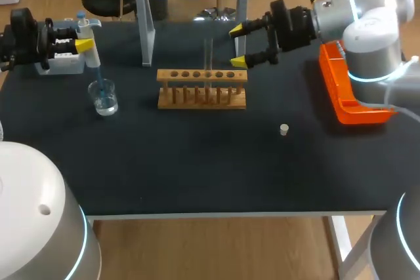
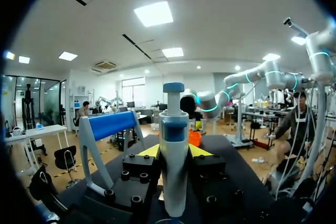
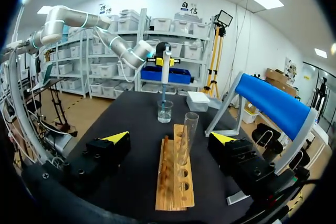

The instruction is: Invert the test tube, pick up the pipette, mount the tip to pipette, aspirate from beaker and dispense into the tube, eject the tip, return the pipette, and cap with the stopper.

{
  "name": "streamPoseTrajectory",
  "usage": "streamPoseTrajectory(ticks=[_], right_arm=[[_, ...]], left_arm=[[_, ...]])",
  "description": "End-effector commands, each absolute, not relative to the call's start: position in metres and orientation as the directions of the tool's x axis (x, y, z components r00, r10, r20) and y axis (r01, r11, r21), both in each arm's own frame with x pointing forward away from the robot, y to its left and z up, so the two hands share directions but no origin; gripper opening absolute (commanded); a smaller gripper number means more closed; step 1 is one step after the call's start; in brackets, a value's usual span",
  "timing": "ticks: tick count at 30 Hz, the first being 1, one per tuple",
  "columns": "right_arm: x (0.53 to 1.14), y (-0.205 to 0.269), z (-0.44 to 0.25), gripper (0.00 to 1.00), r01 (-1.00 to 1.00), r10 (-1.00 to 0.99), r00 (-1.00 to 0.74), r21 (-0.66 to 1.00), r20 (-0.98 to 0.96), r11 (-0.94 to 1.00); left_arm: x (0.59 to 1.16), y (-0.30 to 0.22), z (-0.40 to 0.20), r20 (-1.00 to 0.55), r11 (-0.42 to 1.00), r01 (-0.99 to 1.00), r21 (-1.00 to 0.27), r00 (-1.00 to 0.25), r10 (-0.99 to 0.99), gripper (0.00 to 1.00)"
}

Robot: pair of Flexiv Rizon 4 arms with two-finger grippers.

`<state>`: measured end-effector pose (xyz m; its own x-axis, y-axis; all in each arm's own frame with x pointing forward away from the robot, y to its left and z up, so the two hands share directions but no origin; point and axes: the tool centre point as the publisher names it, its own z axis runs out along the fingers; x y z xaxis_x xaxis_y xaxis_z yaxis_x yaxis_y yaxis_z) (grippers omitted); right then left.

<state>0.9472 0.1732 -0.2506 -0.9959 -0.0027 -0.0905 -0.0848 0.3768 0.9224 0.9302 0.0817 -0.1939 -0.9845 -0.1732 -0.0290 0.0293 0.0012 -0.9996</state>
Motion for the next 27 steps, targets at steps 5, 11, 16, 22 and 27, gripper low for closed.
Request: streamPoseTrajectory(ticks=[5, 11, 16, 22, 27], right_arm=[[0.96, 0.2, -0.273, 1.0, -0.088, -0.039, -0.996, 0.913, -0.079, 0.399], [0.967, 0.21, -0.283, 1.0, -0.089, -0.051, -0.996, 0.901, -0.074, 0.424], [0.973, 0.218, -0.288, 1.0, -0.089, -0.065, -0.996, 0.894, -0.067, 0.44], [0.98, 0.227, -0.293, 1.0, -0.09, -0.065, -0.996, 0.887, -0.068, 0.454], [0.984, 0.235, -0.294, 1.0, -0.092, -0.062, -0.995, 0.885, -0.072, 0.457]], left_arm=[[0.931, 0.082, -0.193, -0.028, 0.002, 0.028, -1.0, -0.985, -0.171, 0.0], [0.931, 0.082, -0.193, -0.028, 0.002, 0.028, -1.0, -0.985, -0.171, 0.0], [0.931, 0.082, -0.193, -0.028, 0.002, 0.028, -1.0, -0.985, -0.171, 0.0], [0.931, 0.082, -0.193, -0.028, 0.002, 0.028, -1.0, -0.985, -0.171, 0.0], [0.931, 0.082, -0.193, -0.028, 0.002, 0.028, -1.0, -0.985, -0.171, 0.0]])
